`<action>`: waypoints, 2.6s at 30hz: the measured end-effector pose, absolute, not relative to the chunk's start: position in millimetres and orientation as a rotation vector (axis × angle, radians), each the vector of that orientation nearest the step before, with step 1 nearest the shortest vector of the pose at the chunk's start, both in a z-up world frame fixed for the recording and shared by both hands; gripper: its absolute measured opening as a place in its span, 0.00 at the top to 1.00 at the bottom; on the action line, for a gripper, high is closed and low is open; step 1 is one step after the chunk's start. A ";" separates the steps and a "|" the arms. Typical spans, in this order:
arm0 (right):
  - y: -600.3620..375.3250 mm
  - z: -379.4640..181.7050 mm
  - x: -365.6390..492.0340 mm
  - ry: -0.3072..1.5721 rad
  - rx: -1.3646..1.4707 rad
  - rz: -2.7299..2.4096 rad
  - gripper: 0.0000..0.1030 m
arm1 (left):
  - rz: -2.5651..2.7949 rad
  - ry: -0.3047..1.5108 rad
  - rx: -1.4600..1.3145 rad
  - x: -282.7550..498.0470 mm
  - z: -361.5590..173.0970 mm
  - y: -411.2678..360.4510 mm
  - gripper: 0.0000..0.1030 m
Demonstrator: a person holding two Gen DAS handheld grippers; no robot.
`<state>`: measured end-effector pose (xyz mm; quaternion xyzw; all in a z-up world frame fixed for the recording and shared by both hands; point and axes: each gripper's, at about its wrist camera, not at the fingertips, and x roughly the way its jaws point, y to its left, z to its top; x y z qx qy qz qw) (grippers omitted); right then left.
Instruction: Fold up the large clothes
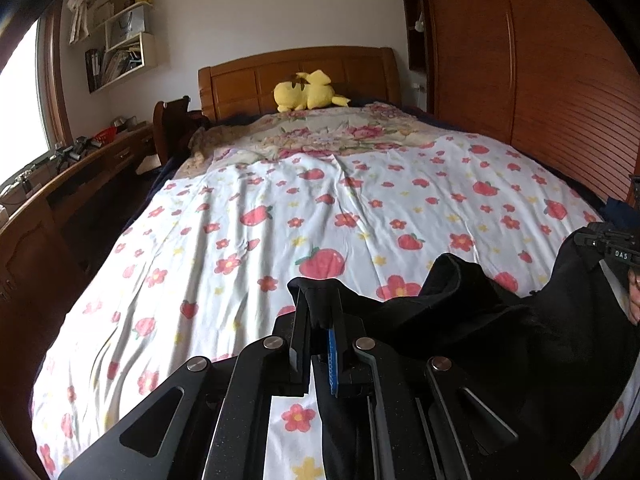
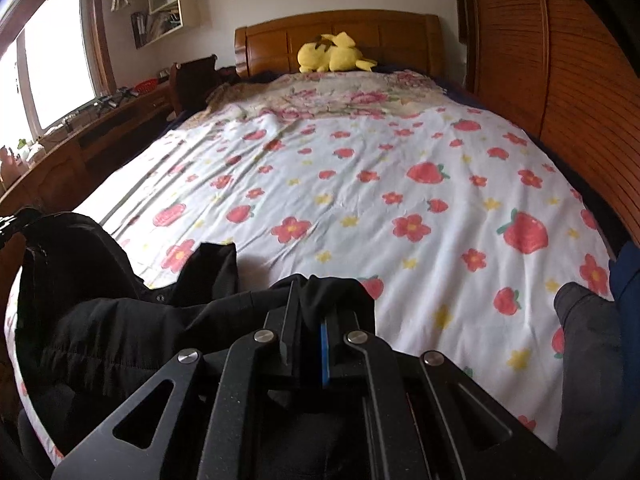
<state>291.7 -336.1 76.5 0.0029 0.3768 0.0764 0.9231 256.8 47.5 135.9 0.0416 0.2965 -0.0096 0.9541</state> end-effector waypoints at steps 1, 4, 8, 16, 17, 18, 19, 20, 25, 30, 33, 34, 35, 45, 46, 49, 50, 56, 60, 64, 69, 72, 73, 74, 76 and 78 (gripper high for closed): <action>-334.8 74.5 292.9 0.777 -0.002 0.157 0.95 | -0.022 0.606 0.083 257.0 135.6 46.8 0.94; -332.3 71.3 296.7 0.787 -0.013 0.173 0.94 | -0.043 0.620 0.061 259.8 136.5 49.2 0.94; -331.0 75.3 294.5 0.783 0.000 0.175 0.91 | -0.061 0.642 0.013 261.1 138.8 58.7 0.90; -328.2 96.4 279.4 0.718 0.001 0.180 0.70 | -0.039 0.589 0.025 236.1 144.5 66.2 0.73; -325.2 100.2 276.3 0.702 -0.018 0.170 0.70 | -0.052 0.589 0.020 232.4 144.9 66.3 0.69; -322.6 104.5 271.8 0.679 -0.040 0.154 0.70 | -0.059 0.585 0.021 227.7 144.1 65.3 0.67; -320.9 108.3 268.1 0.658 -0.056 0.139 0.70 | -0.062 0.579 0.027 222.8 143.7 64.1 0.63; -317.8 113.8 262.3 0.633 -0.073 0.130 0.69 | -0.066 0.577 0.035 217.5 140.3 61.6 0.60; -298.1 115.1 249.9 0.657 -0.093 0.241 0.69 | -0.139 0.612 0.060 192.0 128.0 49.2 0.55; -260.5 85.2 245.8 0.751 -0.177 0.351 0.69 | -0.167 0.648 0.069 165.8 111.4 43.2 0.55; -240.8 68.1 251.2 0.787 -0.217 0.383 0.69 | -0.188 0.685 0.048 158.9 101.7 44.0 0.55; -234.4 63.2 254.7 0.800 -0.218 0.398 0.69 | -0.192 0.693 0.042 157.2 98.9 45.5 0.55; -225.5 57.7 261.4 0.821 -0.212 0.420 0.69 | -0.193 0.700 0.038 157.8 98.9 46.3 0.55; -146.7 20.6 316.7 0.979 -0.176 0.552 0.69 | -0.171 0.703 0.029 146.6 94.1 57.5 0.55; -143.8 11.3 325.9 1.018 -0.185 0.521 0.69 | -0.172 0.704 0.027 146.2 93.7 57.9 0.55; -141.9 -11.9 352.5 1.079 -0.214 0.442 0.70 | -0.174 0.709 0.024 143.2 91.8 58.2 0.55; -144.1 -24.5 364.5 1.109 -0.220 0.419 0.70 | -0.177 0.711 0.024 142.0 91.6 57.4 0.55; -164.9 -11.0 379.1 1.122 -0.163 0.396 0.69 | -0.193 0.725 0.020 139.2 90.5 54.1 0.55; -190.8 33.4 338.4 1.024 -0.117 0.420 0.69 | -0.205 0.720 0.019 136.7 92.1 50.9 0.55; -222.4 52.8 274.2 0.993 -0.179 0.413 0.69 | -0.229 0.719 0.014 128.6 90.9 47.6 0.55; -269.7 49.6 207.2 1.038 -0.228 0.372 0.69 | -0.244 0.719 0.029 118.4 89.9 41.7 0.55; -289.5 43.1 186.3 1.037 -0.241 0.344 0.69 | -0.242 0.719 0.032 114.2 90.4 41.2 0.55; -293.8 38.4 180.6 1.043 -0.243 0.333 0.69 | -0.243 0.721 0.028 116.1 89.7 42.4 0.55; -298.6 26.9 177.0 1.070 -0.248 0.307 0.69 | -0.244 0.723 0.024 116.5 89.4 42.3 0.55; -305.6 1.9 176.0 1.125 -0.250 0.283 0.70 | -0.241 0.728 0.023 116.2 89.4 42.5 0.55; -308.5 -8.1 171.3 1.126 -0.234 0.280 0.70 | -0.239 0.733 0.028 115.9 88.1 40.3 0.55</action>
